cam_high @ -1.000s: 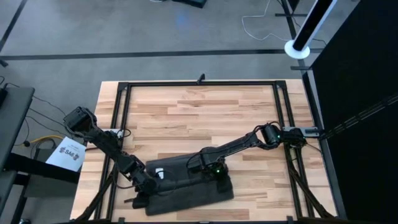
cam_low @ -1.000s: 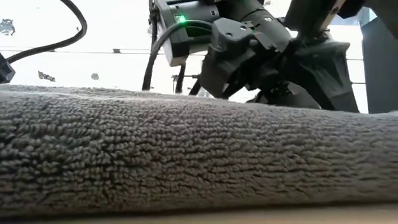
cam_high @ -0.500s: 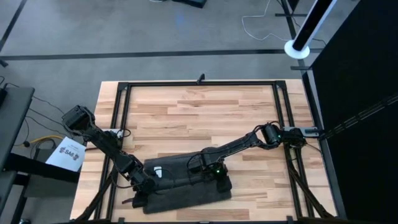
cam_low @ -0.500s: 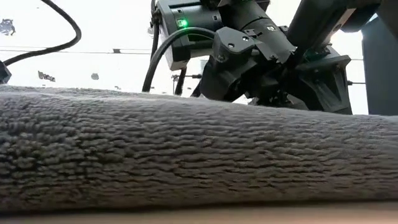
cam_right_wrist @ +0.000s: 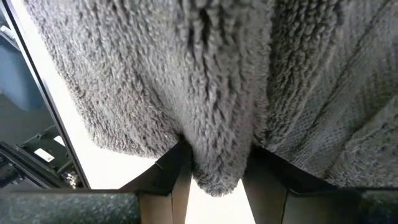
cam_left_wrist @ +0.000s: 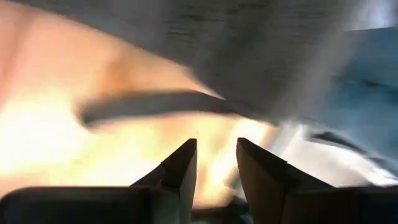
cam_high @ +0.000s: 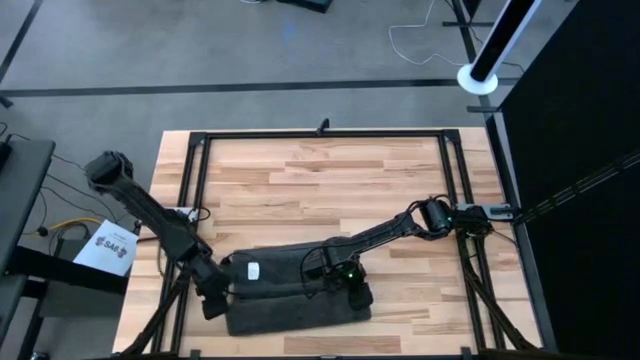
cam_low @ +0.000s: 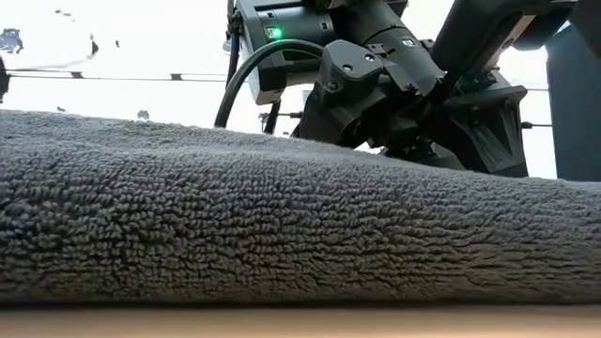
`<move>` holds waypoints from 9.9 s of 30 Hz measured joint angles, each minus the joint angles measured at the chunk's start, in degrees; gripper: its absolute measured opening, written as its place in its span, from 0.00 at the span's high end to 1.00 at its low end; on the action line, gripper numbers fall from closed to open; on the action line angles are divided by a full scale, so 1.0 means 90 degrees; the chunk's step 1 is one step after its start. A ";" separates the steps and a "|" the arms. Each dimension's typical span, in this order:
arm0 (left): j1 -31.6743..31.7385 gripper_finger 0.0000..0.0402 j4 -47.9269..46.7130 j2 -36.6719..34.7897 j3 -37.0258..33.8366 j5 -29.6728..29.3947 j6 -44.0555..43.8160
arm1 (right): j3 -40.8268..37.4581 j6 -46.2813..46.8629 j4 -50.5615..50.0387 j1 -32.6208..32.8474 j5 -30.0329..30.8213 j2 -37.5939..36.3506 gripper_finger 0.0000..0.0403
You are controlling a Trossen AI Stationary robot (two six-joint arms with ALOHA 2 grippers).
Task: Roll towel
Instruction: Roll the black towel
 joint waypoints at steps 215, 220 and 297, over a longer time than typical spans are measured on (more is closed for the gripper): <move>-0.0376 0.34 -0.0570 0.3465 0.3090 -0.4989 0.3633 | 0.0597 0.1165 0.4432 -0.0325 0.0020 -0.0406 0.95; -0.0197 0.31 -0.0586 0.3642 0.3122 -0.4996 0.3438 | 0.0597 0.1035 0.4430 -0.0325 -0.0005 -0.0406 0.95; -0.0073 0.96 -0.0117 0.0258 -0.0587 -0.2652 0.2332 | -0.0187 0.1752 0.5000 -0.1543 -0.0546 -0.0068 0.95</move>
